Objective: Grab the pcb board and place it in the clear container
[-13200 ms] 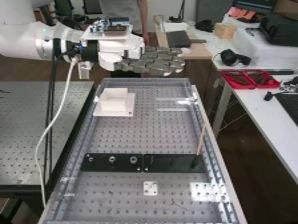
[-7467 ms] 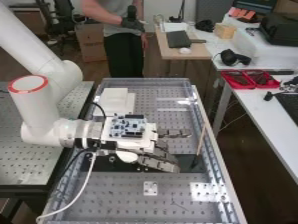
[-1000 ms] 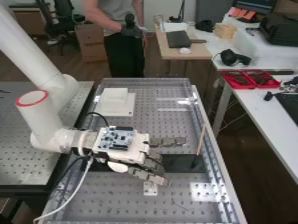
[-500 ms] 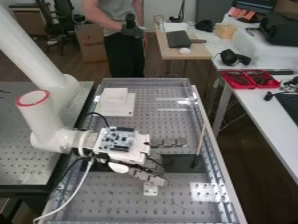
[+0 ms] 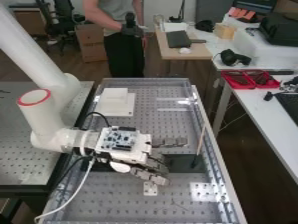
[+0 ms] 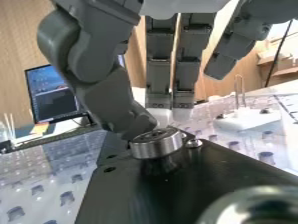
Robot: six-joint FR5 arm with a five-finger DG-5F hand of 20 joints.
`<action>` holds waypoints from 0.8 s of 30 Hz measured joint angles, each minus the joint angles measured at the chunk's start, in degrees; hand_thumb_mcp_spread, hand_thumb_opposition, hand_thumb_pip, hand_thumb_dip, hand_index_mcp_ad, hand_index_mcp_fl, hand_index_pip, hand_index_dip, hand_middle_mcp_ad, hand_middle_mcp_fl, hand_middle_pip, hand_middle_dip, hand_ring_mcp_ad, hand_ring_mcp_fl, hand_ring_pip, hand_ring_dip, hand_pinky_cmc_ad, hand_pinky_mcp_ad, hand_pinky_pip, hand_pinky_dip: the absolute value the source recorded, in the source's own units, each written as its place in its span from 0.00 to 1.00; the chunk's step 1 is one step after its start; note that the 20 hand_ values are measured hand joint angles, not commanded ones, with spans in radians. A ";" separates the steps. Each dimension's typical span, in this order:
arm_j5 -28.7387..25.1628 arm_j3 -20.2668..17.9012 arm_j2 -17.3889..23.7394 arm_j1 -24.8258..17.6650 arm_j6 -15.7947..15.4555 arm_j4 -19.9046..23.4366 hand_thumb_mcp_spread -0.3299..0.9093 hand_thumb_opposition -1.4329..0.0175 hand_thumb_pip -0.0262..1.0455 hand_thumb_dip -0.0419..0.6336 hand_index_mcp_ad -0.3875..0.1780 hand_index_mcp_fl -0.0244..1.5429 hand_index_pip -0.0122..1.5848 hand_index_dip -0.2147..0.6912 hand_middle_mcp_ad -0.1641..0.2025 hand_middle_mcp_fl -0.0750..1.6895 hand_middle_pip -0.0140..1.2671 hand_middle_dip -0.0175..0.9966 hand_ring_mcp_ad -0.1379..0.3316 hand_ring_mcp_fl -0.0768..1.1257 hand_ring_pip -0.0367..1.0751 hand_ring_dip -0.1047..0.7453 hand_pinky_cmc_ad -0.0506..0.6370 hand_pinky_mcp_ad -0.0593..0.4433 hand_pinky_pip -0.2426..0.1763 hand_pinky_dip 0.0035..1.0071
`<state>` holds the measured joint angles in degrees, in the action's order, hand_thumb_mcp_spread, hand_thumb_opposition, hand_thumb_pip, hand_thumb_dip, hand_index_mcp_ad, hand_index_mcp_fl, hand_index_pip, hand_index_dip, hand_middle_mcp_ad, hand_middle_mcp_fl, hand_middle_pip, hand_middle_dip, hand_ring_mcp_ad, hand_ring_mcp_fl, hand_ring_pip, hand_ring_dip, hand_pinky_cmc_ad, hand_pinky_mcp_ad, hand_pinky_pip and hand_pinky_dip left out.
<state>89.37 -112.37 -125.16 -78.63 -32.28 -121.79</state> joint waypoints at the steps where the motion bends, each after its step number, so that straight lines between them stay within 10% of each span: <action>1: 0.06 -0.02 0.06 0.02 0.03 -0.10 0.75 0.32 0.76 0.62 0.33 0.04 0.07 0.03 0.50 0.27 0.73 0.87 0.31 0.39 0.39 0.90 0.68 0.45 0.74 0.19; 24: -0.52 -0.68 0.46 -0.82 0.89 0.41 0.74 0.32 0.77 0.62 0.33 0.04 0.07 0.03 0.51 0.27 0.73 0.86 0.34 0.37 0.41 0.90 0.68 0.42 0.74 0.19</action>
<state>88.86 -113.05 -124.70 -79.45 -31.39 -121.38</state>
